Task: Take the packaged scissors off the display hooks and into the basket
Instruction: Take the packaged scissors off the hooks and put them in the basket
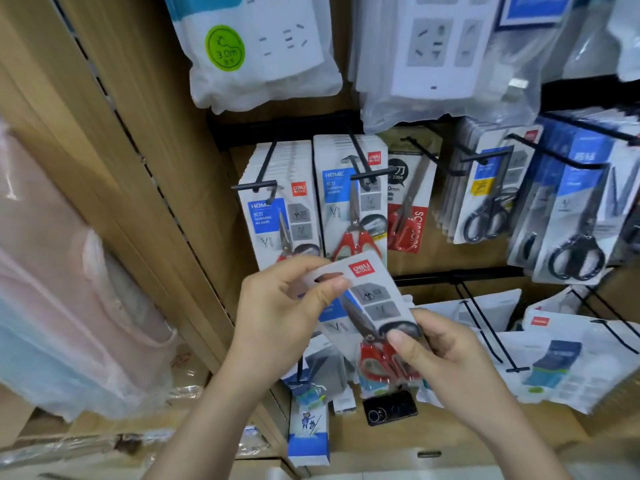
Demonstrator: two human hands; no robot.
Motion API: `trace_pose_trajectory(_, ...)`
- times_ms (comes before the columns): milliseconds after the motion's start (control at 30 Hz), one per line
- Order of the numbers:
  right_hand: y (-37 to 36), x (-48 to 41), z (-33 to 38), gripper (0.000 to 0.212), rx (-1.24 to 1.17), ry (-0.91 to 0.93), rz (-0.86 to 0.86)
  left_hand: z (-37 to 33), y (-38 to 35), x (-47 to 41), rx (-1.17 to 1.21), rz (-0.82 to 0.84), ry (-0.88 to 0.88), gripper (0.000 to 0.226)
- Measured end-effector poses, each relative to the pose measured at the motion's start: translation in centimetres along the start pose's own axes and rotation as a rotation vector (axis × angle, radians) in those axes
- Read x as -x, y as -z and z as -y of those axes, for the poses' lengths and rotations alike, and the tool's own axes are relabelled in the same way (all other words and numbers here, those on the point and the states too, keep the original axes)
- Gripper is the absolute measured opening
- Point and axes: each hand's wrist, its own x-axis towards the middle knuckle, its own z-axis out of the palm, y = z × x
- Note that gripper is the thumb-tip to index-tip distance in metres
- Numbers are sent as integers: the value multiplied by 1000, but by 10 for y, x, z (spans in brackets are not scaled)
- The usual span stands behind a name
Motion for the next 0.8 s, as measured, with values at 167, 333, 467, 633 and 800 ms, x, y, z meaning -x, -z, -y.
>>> trace_pose_trajectory(167,28,15,-21,36,92,-179,109,-18,-2,-20,-25,-16,-33,6)
trace_pose_trajectory(333,28,13,-25,50,-213,-274,-39,-34,-19,-45,-103,-90,-28,6)
trace_pose_trajectory(467,24,10,-19,49,-345,-297,-73,-34,-33,-66,-93,-153,30,14)
trace_pose_trajectory(633,25,9,-14,47,-438,-315,-58,-37,-39,-81,-127,-191,47,20)
trace_pose_trajectory(800,27,14,-14,46,-525,-307,-54,-34,-35,-84,33,-141,203,14)
